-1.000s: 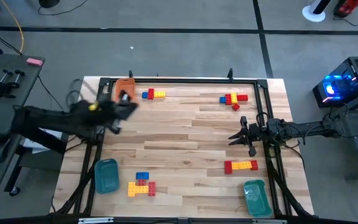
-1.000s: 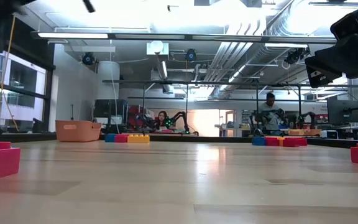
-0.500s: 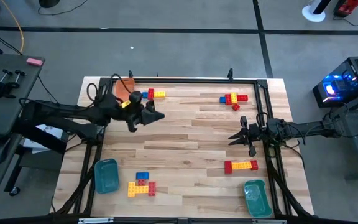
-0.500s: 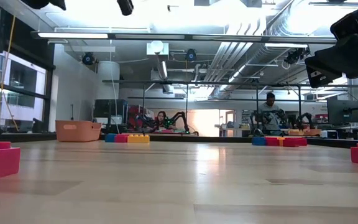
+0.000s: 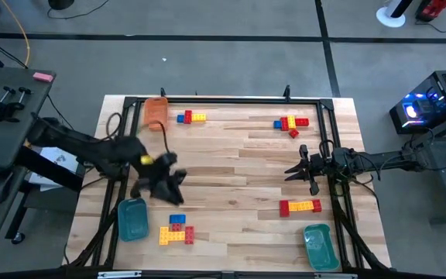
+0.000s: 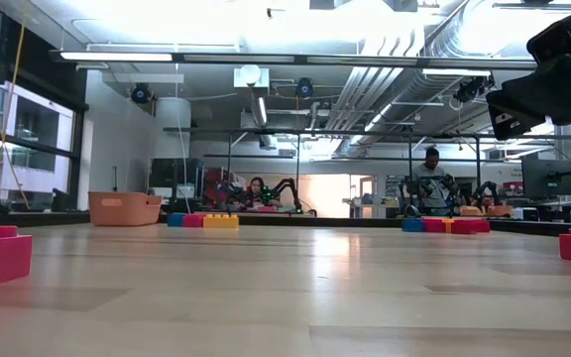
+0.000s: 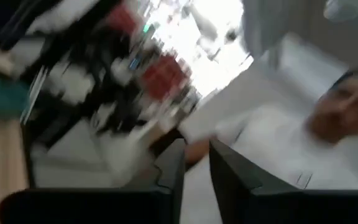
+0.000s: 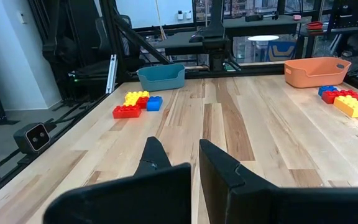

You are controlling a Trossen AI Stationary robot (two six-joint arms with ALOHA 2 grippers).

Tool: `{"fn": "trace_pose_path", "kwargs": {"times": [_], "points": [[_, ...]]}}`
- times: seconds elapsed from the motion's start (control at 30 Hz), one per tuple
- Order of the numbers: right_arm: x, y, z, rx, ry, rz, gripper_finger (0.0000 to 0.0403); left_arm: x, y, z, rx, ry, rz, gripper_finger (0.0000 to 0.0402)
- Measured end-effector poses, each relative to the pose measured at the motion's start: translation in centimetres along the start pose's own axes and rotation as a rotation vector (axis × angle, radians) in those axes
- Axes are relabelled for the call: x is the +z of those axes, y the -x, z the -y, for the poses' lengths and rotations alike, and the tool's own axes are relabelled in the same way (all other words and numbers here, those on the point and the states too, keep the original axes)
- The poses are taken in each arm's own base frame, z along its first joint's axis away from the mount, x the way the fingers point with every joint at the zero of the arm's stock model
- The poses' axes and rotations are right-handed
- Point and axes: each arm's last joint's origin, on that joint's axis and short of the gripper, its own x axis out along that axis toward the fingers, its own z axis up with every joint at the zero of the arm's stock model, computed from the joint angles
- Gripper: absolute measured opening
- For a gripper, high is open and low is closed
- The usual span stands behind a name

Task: Sort blocks
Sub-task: Put the blue game piece into the orange bin

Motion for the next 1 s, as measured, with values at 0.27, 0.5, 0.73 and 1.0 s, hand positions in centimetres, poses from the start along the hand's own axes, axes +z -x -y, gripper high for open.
{"fn": "trace_pose_path", "kwargs": {"times": [0.27,0.5,0.73,1.0], "points": [[0.0,0.0,0.0,0.0,0.0,0.0,0.0,-0.5,-1.4,-1.0,0.516,-0.028,-0.454,0.0185],[0.0,0.0,0.0,0.0,0.0,0.0,0.0,-6.1,-1.5,-3.5,0.858,0.045,-0.734,0.0227],[0.0,0.0,0.0,0.0,0.0,-0.001,0.0,-12.9,-3.0,-6.2,0.994,-0.042,-0.839,0.023],[0.0,0.0,0.0,0.0,0.0,-0.001,0.0,-16.3,-4.2,-8.3,1.066,-0.237,-0.964,0.023]]}}
